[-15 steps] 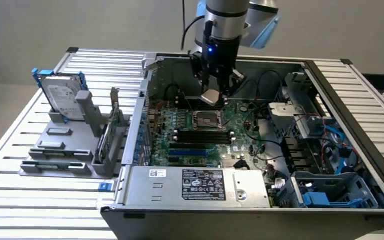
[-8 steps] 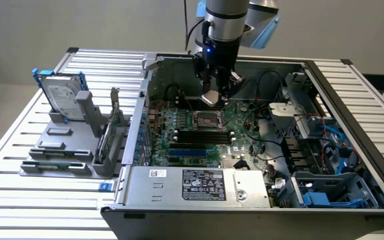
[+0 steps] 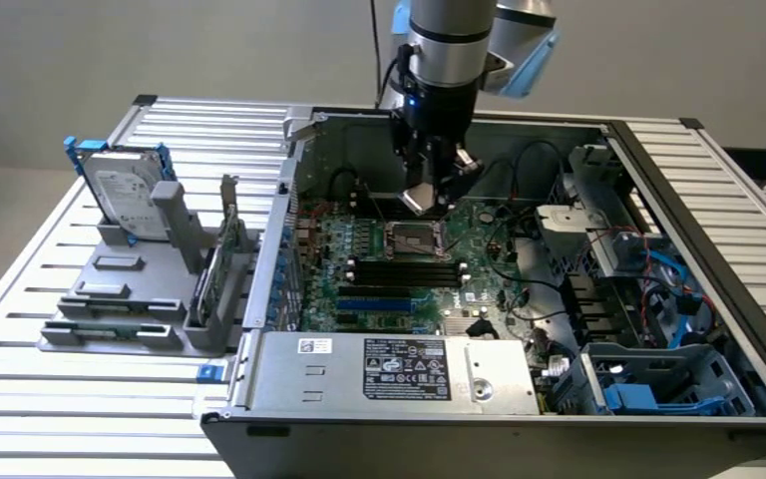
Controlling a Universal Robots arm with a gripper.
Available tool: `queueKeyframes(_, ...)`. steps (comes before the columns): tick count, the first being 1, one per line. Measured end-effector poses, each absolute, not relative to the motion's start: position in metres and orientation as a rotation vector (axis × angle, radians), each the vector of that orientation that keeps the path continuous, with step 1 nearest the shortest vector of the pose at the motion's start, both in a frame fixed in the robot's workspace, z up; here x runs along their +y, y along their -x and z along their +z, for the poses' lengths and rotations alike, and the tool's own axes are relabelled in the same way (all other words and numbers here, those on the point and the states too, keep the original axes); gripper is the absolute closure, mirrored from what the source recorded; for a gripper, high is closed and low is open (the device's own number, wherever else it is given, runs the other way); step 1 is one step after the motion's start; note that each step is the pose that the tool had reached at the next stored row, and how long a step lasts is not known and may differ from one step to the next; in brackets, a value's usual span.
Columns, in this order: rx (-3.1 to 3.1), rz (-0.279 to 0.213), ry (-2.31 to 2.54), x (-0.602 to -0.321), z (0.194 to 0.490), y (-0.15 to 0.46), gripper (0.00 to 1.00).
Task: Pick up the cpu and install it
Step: 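Place the cpu into insertion slot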
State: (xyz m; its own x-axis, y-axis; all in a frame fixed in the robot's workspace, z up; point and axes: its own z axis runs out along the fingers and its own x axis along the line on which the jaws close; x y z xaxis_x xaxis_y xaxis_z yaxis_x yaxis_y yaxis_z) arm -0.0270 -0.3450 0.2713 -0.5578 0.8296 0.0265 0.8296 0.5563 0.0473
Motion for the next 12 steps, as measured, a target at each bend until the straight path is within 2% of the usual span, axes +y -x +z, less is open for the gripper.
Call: queueKeyframes(12, -2.597, -0.085, 1.773, -0.345, 0.2627, 0.027, 0.45)
